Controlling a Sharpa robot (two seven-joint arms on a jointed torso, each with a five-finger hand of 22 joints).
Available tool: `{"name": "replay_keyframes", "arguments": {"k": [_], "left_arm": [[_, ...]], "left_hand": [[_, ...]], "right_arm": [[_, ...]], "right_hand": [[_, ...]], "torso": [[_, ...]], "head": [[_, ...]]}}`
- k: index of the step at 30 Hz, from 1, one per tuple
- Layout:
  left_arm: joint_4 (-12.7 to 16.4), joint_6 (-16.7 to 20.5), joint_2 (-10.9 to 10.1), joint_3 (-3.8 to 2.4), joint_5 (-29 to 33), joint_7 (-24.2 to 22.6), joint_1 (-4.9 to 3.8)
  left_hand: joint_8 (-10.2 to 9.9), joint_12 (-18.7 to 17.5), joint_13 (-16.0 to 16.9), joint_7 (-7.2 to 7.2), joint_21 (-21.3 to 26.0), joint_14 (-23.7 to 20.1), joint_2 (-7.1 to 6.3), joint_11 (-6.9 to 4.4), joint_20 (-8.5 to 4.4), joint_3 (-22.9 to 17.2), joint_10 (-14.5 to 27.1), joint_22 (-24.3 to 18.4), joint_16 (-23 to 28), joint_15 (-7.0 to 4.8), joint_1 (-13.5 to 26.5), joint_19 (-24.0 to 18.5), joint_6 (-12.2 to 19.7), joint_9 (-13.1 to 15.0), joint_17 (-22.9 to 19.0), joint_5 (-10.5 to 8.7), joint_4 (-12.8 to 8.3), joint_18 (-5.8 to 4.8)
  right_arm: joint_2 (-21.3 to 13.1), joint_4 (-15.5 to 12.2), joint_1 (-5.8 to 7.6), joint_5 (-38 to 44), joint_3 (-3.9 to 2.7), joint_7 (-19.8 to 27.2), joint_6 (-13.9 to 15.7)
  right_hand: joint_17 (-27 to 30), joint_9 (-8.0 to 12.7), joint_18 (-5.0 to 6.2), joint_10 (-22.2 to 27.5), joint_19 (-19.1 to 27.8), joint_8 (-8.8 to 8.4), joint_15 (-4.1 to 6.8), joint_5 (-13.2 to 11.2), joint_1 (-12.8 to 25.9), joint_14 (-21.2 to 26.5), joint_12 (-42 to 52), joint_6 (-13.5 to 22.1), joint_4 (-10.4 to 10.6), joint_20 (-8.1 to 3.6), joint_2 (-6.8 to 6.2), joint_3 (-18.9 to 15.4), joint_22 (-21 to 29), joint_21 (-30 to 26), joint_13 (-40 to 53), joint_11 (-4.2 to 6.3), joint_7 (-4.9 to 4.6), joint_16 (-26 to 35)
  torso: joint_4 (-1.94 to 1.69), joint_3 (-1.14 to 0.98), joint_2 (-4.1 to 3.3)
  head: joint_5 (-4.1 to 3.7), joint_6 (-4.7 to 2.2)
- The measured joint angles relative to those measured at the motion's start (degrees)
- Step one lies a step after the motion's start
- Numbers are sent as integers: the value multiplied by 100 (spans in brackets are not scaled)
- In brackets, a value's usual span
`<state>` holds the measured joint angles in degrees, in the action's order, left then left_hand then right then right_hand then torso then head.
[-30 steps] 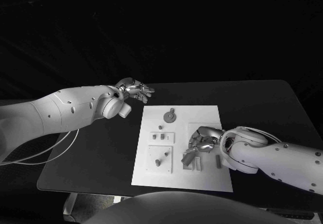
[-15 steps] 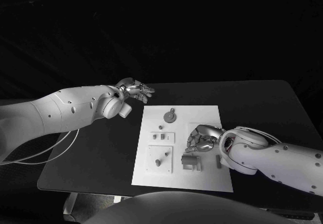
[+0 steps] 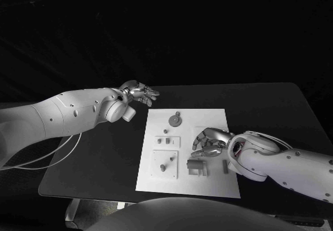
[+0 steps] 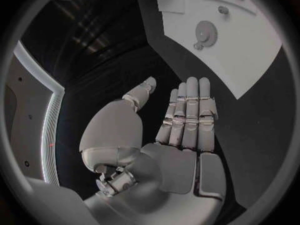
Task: Assemble the parts on the task board
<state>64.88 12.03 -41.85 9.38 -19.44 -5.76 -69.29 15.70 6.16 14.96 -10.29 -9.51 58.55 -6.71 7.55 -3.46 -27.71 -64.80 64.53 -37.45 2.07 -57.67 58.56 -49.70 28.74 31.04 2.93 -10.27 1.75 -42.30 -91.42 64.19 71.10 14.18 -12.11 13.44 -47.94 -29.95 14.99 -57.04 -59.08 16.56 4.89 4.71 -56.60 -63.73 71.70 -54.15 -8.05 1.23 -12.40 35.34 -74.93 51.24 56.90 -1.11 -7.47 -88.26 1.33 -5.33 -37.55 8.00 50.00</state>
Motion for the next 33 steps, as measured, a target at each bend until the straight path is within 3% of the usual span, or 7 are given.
{"name": "replay_keyframes", "arguments": {"k": [10,17,19,21,23,28,33], "left_arm": [[6,2,-21,0,-3,0,0],[14,2,-28,1,-5,0,0],[14,2,-30,1,-5,0,0],[14,2,-30,1,-5,0,0],[16,2,-30,1,-6,0,0],[19,2,-30,1,-6,0,0],[20,1,-30,1,-7,-2,0]], "left_hand": [[0,0,0,0,0,0,0,0,1,0,0,-1,0,0,0,0,0,0,0,0,0,42],[0,22,0,0,0,0,0,-1,1,0,0,5,0,0,0,0,0,0,6,0,0,40],[0,22,0,0,0,0,0,-1,1,0,0,5,0,0,0,0,0,1,5,0,0,39],[0,22,0,0,0,15,0,-1,1,0,0,4,0,14,0,0,0,0,5,0,0,38],[0,22,0,0,0,20,0,-1,1,0,-1,4,0,20,0,0,0,1,6,0,0,37],[0,22,1,0,0,20,0,-1,1,0,-1,4,0,20,0,0,0,1,11,0,0,31],[0,22,1,0,0,20,0,-1,1,0,-1,4,0,20,0,0,0,1,11,0,0,21]], "right_arm": [[-327,-261,0,33,-1,163,215],[-424,-363,30,-187,-17,-65,142],[-430,-369,48,-194,-22,-39,76],[-428,-372,51,-132,-22,53,31],[-422,-370,50,89,-21,213,1],[-397,-369,49,881,-18,620,-7],[-330,-380,48,1569,-11,851,-9]], "right_hand": [[16,-13,-35,64,0,-74,-52,0,-130,52,19,153,-89,0,-90,-56,0,0,-11,-64,-31,0],[24,-137,-39,22,-53,75,-14,-138,587,6,19,-35,314,9,-305,-493,0,-26,-52,1,11,0],[30,-150,-42,64,-23,68,-9,-138,430,13,19,24,113,-21,-221,-534,0,-46,-60,18,19,0],[30,-151,-84,181,76,-38,-51,-138,-28,136,19,240,-444,-32,60,-647,0,-84,-60,-57,-34,8],[30,-151,-86,249,145,-80,-104,-138,-312,209,19,322,-775,5,231,-736,0,-89,-60,-105,-79,36],[30,-143,-89,279,194,-109,-142,-138,-619,249,19,369,-864,55,212,-865,0,-112,-60,-135,-102,44],[29,-114,-89,280,177,-116,-131,-138,-537,275,19,389,-823,73,120,-917,0,-112,-74,-136,-102,44]], "torso": [[5,2,3],[4,3,4],[4,4,4],[4,6,3],[4,6,2],[2,3,1],[2,3,-1]], "head": [[-19,0],[-32,0],[-38,0],[-48,0],[-55,0],[-64,0],[-64,0]]}}
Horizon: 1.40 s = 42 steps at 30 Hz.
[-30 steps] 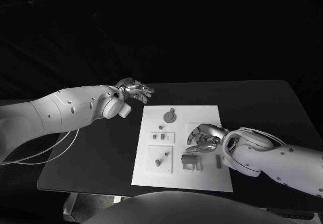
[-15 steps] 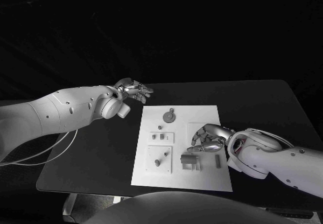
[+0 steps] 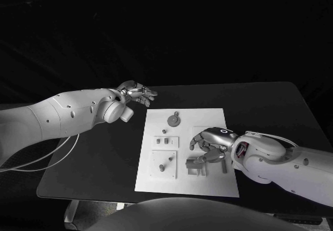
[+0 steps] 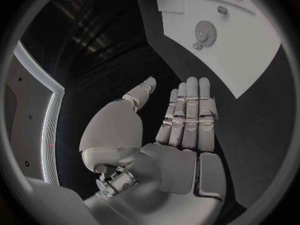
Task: Assemble the parts on the task board
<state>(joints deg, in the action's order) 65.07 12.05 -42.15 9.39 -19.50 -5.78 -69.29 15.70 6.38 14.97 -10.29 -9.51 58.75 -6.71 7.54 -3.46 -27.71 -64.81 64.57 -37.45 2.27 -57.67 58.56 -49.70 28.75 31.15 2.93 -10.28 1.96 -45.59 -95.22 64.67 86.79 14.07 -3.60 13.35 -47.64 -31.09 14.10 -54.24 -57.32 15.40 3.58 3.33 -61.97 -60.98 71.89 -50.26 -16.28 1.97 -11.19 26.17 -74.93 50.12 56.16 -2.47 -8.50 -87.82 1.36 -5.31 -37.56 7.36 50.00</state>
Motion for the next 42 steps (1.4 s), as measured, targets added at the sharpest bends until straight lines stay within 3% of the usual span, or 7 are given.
{"name": "replay_keyframes", "arguments": {"k": [8,16,21,33,42], "left_arm": [[0,-1,0,0,-1,0,0],[-1,-2,1,0,-1,0,0],[0,-3,-7,0,-1,1,0],[3,-4,-11,2,-2,4,0],[4,-5,-12,2,-2,6,0]], "left_hand": [[0,0,0,0,0,0,0,0,0,0,0,5,0,0,0,0,0,0,6,0,0,-21],[0,0,0,0,0,0,0,0,0,0,0,4,0,0,0,0,0,0,5,0,0,-25],[0,0,-5,0,0,0,0,0,0,0,0,4,0,0,0,0,0,-1,11,0,0,-30],[0,0,-4,-1,0,0,0,4,0,0,4,9,0,0,0,0,-1,-5,17,0,0,-65],[0,0,-4,-1,23,0,0,14,0,0,14,8,22,0,0,0,-1,-4,22,0,0,14]], "right_arm": [[62,-37,-12,642,12,135,-16],[174,29,-133,1032,11,63,-55],[186,50,-225,1263,18,-34,-89],[210,118,-240,1554,13,-174,-151],[262,205,-275,1657,13,-199,-212]], "right_hand": [[0,44,-2,8,0,-46,-20,0,225,22,0,39,177,41,-285,32,0,-22,-20,-9,-5,0],[-1,64,-29,27,-1,-45,-21,0,481,23,0,-24,404,41,-403,87,0,-22,-26,11,-2,0],[-1,64,13,28,0,-12,-3,0,542,43,0,-95,475,41,-417,111,0,-22,-32,12,6,0],[-1,54,53,48,1,55,2,0,542,65,23,-221,506,42,-417,143,0,-22,-32,33,53,-22],[-1,47,52,48,1,85,8,0,443,73,45,-283,432,42,-318,183,0,-22,-37,33,67,-44]], "torso": [[0,-7,-1],[-3,-7,-2],[-8,-7,-2],[-2,-5,-2],[-4,-3,-2]], "head": [[9,0],[12,0],[27,0],[30,0],[28,0]]}}
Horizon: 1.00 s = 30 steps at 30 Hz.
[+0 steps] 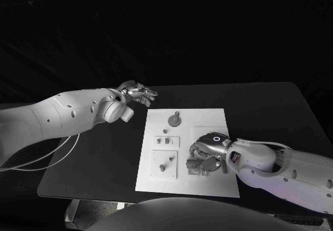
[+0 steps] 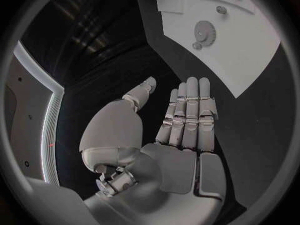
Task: Assemble the parts on the task board
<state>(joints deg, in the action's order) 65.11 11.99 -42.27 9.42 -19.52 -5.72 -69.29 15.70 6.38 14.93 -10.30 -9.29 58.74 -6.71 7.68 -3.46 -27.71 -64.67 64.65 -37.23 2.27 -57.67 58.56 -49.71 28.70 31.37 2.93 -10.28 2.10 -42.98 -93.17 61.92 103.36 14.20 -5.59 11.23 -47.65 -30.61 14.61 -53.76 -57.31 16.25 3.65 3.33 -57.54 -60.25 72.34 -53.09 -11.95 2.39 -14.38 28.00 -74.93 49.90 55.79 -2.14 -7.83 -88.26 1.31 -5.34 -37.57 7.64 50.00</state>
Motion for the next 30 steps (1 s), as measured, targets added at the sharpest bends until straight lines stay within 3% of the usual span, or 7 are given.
{"name": "replay_keyframes", "arguments": {"k": [7,17,20,25,30], "left_arm": [[0,0,-1,1,0,2,0],[-2,0,0,1,0,3,0],[-3,0,3,1,-1,4,0],[-5,0,3,1,-1,4,0],[-5,0,2,1,-2,5,0]], "left_hand": [[0,0,0,0,0,0,0,-1,0,0,0,5,0,0,0,0,0,0,1,0,0,7],[24,0,1,0,0,0,0,-1,1,0,-1,4,0,0,0,0,0,1,6,0,0,3],[24,0,-4,17,0,0,0,-1,1,0,-1,4,0,0,0,-1,17,1,6,0,0,2],[24,0,-4,18,0,0,0,-2,9,0,-1,4,0,0,0,-9,18,1,8,0,0,-3],[24,0,-4,18,0,0,0,-2,9,0,-2,9,0,0,0,-9,18,1,10,0,0,-8]], "right_arm": [[21,29,-27,34,1,0,-47],[66,63,-46,65,0,24,-82],[74,62,-47,83,-6,50,-81],[84,58,-44,108,-10,97,-72],[84,72,-43,126,-10,130,-63]], "right_hand": [[0,-11,-2,1,0,21,0,0,-4,1,0,-38,-36,0,4,0,0,0,0,24,14,0],[0,-46,3,-1,0,83,60,0,-382,15,22,-207,-439,0,381,-26,0,36,-14,82,72,-49],[0,-50,4,-15,22,105,83,-1,-645,39,34,-281,-444,-21,448,-32,0,67,-14,97,116,-50],[11,-43,4,-52,22,121,108,-23,-911,15,44,-366,-440,-21,467,353,0,67,-29,134,187,-71],[11,-43,7,-65,22,122,113,-23,-932,9,44,-377,-433,-21,457,441,0,73,-36,147,198,-71]], "torso": [[-1,-1,0],[0,1,1],[1,1,1],[1,1,2],[2,1,2]], "head": [[8,0],[13,0],[13,0],[10,0],[10,0]]}}
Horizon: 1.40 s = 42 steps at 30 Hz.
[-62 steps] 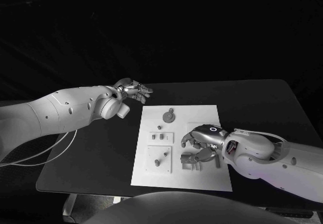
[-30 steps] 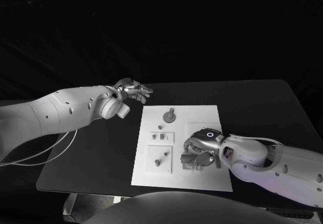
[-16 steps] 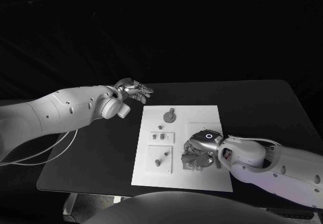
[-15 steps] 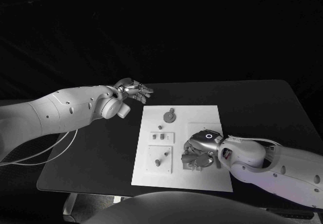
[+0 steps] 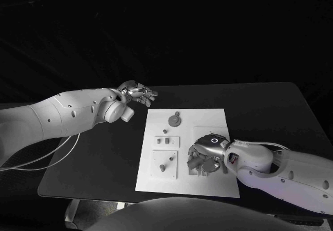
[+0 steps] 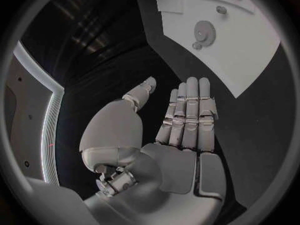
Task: Assemble the parts on the task board
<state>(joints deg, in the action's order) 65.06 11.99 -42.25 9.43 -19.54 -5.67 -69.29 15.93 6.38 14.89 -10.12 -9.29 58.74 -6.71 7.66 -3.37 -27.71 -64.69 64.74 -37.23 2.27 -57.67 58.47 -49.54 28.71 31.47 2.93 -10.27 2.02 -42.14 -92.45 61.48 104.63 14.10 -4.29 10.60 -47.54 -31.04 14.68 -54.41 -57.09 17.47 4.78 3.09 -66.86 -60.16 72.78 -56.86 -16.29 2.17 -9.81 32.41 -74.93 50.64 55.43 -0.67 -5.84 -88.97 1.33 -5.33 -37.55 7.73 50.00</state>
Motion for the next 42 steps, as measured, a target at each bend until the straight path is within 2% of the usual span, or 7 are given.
{"name": "replay_keyframes", "arguments": {"k": [7,12,24,31,36,42], "left_arm": [[-4,0,2,0,-1,2,0],[-9,0,3,1,-2,9,0],[-20,0,7,1,-3,25,0],[-34,0,14,3,-3,31,0],[-46,0,23,3,-4,36,0],[-50,-3,28,6,-4,41,0]], "left_hand": [[0,0,1,0,0,0,0,0,0,0,0,-1,0,0,0,0,0,0,0,0,0,-26],[0,0,1,0,0,0,0,-1,0,0,0,-1,0,0,0,0,0,-5,5,0,0,-28],[0,0,-4,-21,0,0,0,-20,0,0,19,5,22,0,0,0,21,-11,12,0,0,-35],[0,0,-4,-21,0,0,0,-8,0,0,31,4,22,0,0,0,21,-11,17,0,0,-52],[0,0,-4,-21,0,0,0,1,0,0,40,4,22,0,0,0,21,-11,17,0,0,-71],[0,0,-9,-21,0,0,0,0,0,0,40,3,22,0,0,0,21,-11,22,0,0,-64]], "right_arm": [[-19,31,-4,8,7,163,131],[-24,51,9,-49,8,381,230],[-9,66,142,-316,6,899,276],[52,141,187,-497,4,1116,194],[91,176,199,-574,5,1203,58],[146,278,199,-615,5,1261,-134]], "right_hand": [[8,6,0,-7,19,-1,0,-22,-238,0,0,-9,-102,19,59,292,0,16,-7,7,9,0],[-7,11,3,167,112,-1,32,-22,-303,138,0,-8,-211,112,107,401,0,45,21,56,10,-32],[-92,61,1,375,275,-23,32,-27,-367,364,91,-7,-237,152,176,427,0,105,118,67,11,-135],[-115,61,1,499,388,-52,16,-27,-374,492,95,-7,-242,183,216,433,0,128,138,55,11,-167],[-146,61,0,736,555,-67,-17,-42,-412,706,149,-5,-258,244,281,449,0,150,165,11,12,-224],[-176,61,0,1091,721,-68,-139,-20,-413,1063,239,37,-315,288,281,505,0,267,169,-104,31,-301]], "torso": [[1,2,0],[-1,2,1],[-2,-1,1],[-4,-2,1],[-3,-2,1],[-3,-4,1]], "head": [[4,0],[5,0],[30,0],[46,0],[60,0],[71,0]]}}
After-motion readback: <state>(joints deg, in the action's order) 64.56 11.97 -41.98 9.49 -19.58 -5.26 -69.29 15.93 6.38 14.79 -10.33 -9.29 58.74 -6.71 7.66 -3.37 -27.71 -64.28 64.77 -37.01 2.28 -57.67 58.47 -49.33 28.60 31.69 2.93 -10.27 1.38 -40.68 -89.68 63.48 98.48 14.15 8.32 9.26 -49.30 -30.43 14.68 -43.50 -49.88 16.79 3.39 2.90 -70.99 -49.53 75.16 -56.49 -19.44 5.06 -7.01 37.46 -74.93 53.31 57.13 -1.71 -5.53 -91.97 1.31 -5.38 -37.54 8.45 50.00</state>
